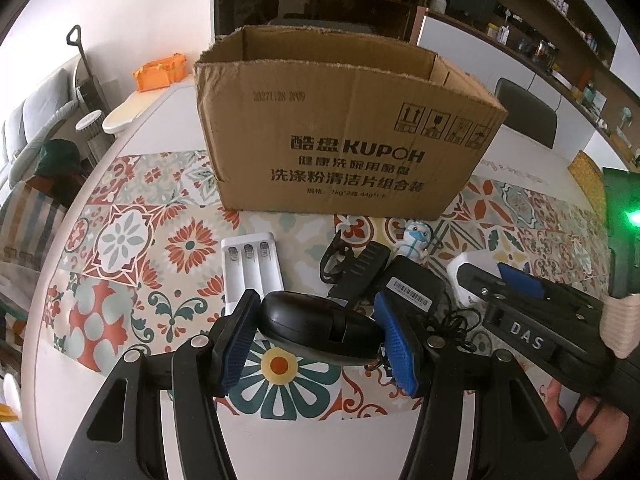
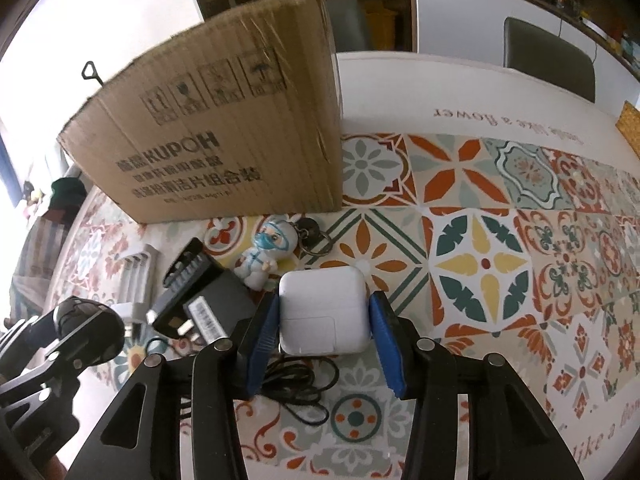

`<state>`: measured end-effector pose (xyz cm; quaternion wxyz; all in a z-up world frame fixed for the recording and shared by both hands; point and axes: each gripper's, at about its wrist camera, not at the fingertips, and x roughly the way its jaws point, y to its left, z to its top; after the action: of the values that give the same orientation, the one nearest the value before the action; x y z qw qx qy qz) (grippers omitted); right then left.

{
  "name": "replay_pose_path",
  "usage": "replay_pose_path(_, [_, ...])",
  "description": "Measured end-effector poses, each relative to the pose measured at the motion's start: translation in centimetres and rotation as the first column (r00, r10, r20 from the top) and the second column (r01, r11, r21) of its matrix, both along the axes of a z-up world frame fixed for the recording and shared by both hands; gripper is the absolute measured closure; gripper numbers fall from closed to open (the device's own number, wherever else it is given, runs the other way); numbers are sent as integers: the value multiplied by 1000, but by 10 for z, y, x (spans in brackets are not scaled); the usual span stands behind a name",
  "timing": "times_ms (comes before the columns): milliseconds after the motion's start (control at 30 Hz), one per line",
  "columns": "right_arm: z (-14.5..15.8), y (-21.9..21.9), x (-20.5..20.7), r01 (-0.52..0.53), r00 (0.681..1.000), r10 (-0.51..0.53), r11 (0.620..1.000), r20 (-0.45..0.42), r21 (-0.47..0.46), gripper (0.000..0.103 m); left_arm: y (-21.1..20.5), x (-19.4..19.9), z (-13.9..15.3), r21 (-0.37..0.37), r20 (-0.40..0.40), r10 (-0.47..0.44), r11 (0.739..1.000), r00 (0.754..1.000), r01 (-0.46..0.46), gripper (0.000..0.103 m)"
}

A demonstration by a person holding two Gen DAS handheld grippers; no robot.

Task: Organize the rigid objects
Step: 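Carry the black device and white adapter over the cardboard box with both tools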

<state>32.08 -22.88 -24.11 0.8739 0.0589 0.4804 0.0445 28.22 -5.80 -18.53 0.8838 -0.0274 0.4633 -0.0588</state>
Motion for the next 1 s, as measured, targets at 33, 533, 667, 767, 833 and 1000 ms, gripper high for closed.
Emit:
replay_pose_path(33, [3, 0, -2, 3, 1000, -3, 1000, 6, -1, 57, 1, -1, 2, 0, 4, -2, 1000, 1000, 2, 44])
replay_pose_path(533, [72, 13, -50, 7, 994, -9, 1000, 107, 20, 57, 18, -15, 52, -29, 98, -32, 999, 995, 35, 44])
replay_pose_path(667, [89, 21, -58, 2, 990, -5, 1000, 140, 22, 57, 23, -17, 67, -29, 127, -34, 999, 991, 38, 44])
replay_pose_path(767, [102, 27, -63, -2, 986, -2, 1000, 165, 24, 57, 26, -19, 78, -28, 149, -38, 999, 988, 43, 44])
replay_pose_path(833, [110, 30, -64, -5, 984, 0, 1000, 181, 25, 57, 28, -19, 87, -28, 168, -41, 999, 985, 46, 44])
replay_pose_path(1000, [129, 37, -68, -12, 975, 6, 1000, 222, 27, 57, 33, -19, 106, -26, 210, -47, 998, 977, 54, 44])
